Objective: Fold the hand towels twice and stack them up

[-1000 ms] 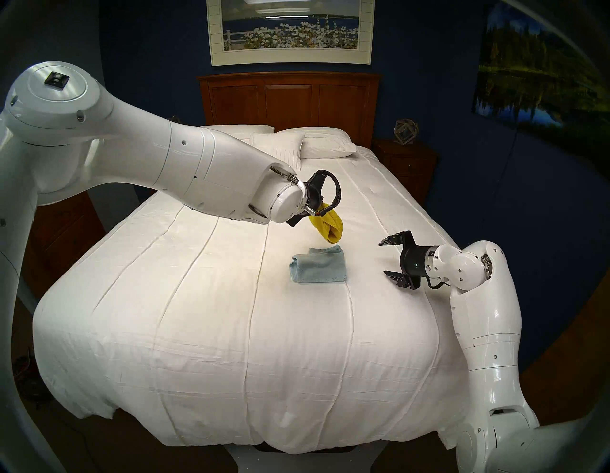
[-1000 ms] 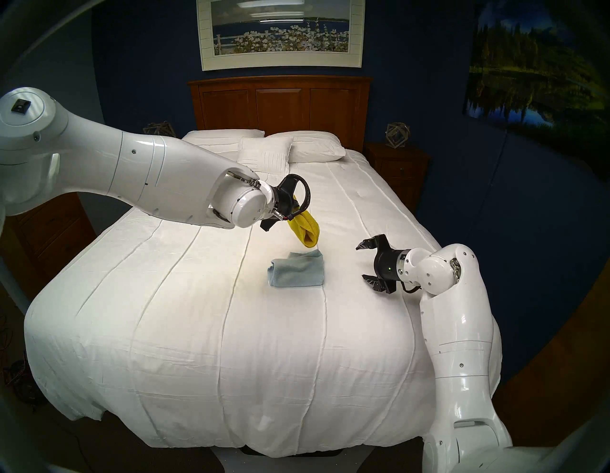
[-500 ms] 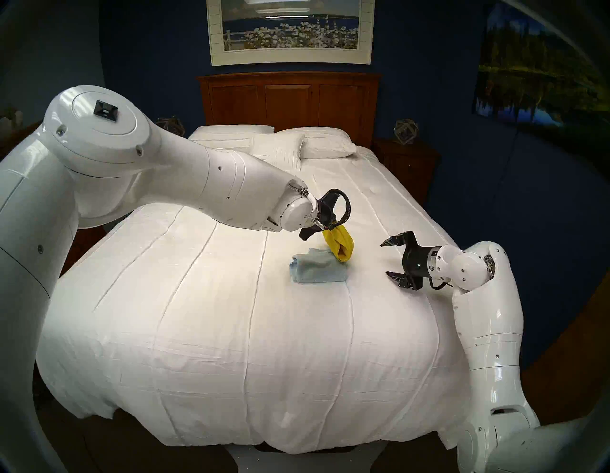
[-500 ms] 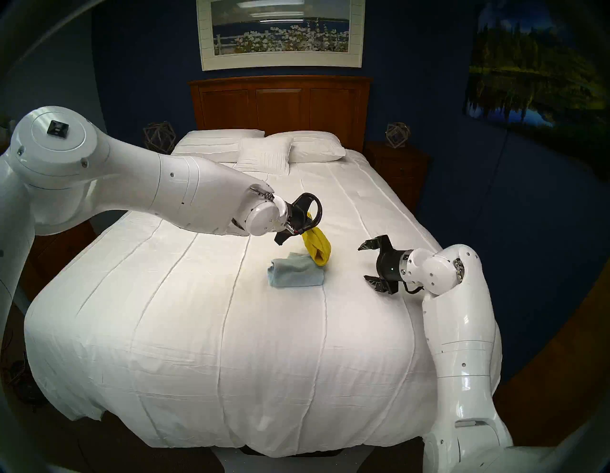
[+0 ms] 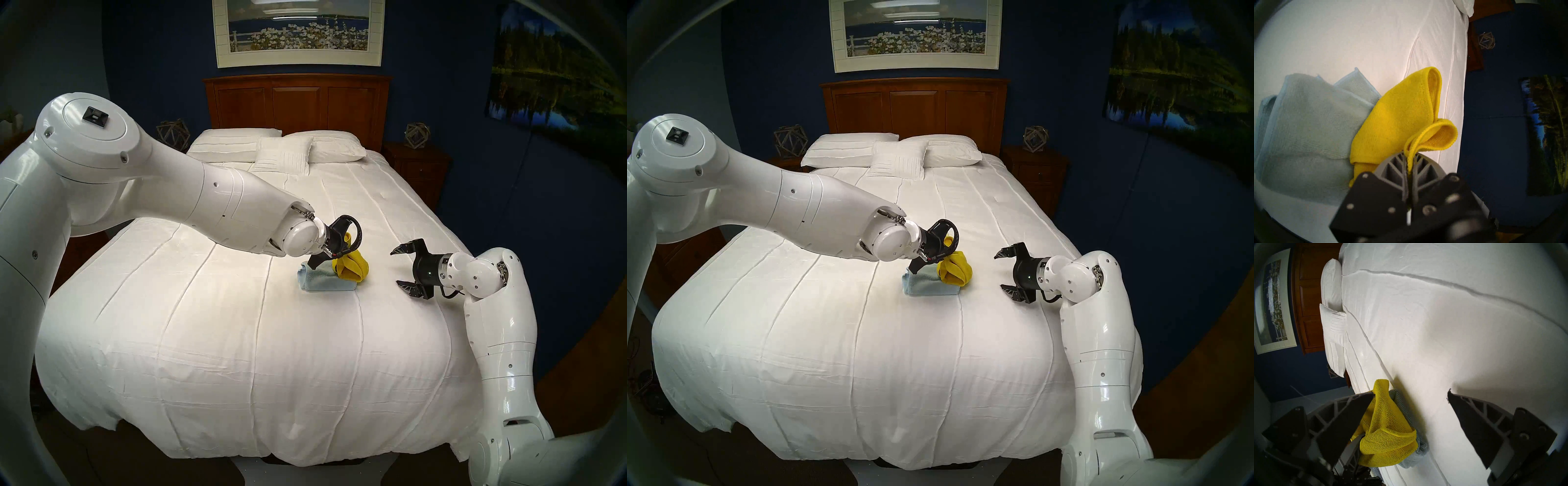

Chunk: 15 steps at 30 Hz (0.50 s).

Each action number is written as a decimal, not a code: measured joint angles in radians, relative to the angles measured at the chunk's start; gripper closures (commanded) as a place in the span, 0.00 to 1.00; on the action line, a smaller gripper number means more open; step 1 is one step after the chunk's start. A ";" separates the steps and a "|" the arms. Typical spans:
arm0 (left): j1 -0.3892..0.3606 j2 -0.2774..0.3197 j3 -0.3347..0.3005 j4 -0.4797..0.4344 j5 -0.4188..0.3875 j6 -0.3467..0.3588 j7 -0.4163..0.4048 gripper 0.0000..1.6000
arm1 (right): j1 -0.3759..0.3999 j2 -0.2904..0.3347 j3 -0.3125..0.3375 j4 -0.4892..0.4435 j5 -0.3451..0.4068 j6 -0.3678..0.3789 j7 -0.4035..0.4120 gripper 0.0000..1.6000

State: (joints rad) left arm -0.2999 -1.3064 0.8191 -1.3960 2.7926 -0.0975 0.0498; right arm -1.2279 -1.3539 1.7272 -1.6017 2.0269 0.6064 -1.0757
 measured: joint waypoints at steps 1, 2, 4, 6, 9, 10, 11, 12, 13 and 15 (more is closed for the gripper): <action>-0.005 0.013 0.002 -0.020 -0.004 -0.017 -0.003 1.00 | 0.000 -0.001 -0.002 -0.001 0.000 0.000 -0.001 0.00; -0.006 0.017 0.002 -0.027 -0.005 -0.023 -0.005 1.00 | 0.000 -0.002 -0.003 -0.001 0.000 0.000 -0.001 0.00; -0.011 0.033 0.004 -0.046 -0.011 -0.041 -0.009 1.00 | 0.000 -0.003 -0.005 -0.003 0.000 0.000 -0.002 0.00; -0.014 0.044 0.006 -0.060 -0.015 -0.053 -0.012 1.00 | 0.000 -0.005 -0.008 -0.005 -0.001 -0.001 -0.004 0.00; -0.015 0.053 0.007 -0.072 -0.018 -0.064 -0.016 1.00 | 0.000 -0.006 -0.009 -0.008 -0.001 -0.002 -0.006 0.00; -0.015 0.060 0.010 -0.083 -0.021 -0.076 -0.020 1.00 | 0.000 -0.007 -0.011 -0.011 -0.001 -0.005 -0.008 0.00; -0.015 0.064 0.011 -0.088 -0.023 -0.082 -0.021 1.00 | 0.000 -0.008 -0.011 -0.012 -0.001 -0.006 -0.010 0.00; -0.015 0.068 0.012 -0.093 -0.025 -0.087 -0.023 1.00 | 0.000 -0.008 -0.012 -0.013 -0.001 -0.008 -0.012 0.00; -0.015 0.070 0.012 -0.096 -0.025 -0.090 -0.024 1.00 | 0.000 -0.008 -0.012 -0.014 -0.001 -0.009 -0.013 0.00; -0.015 0.075 0.014 -0.103 -0.027 -0.097 -0.026 1.00 | -0.001 -0.009 -0.013 -0.015 -0.001 -0.011 -0.015 0.00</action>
State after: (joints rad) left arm -0.3151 -1.2318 0.8329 -1.4993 2.7656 -0.1941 0.0233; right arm -1.2284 -1.3627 1.7146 -1.6169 2.0262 0.5955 -1.0911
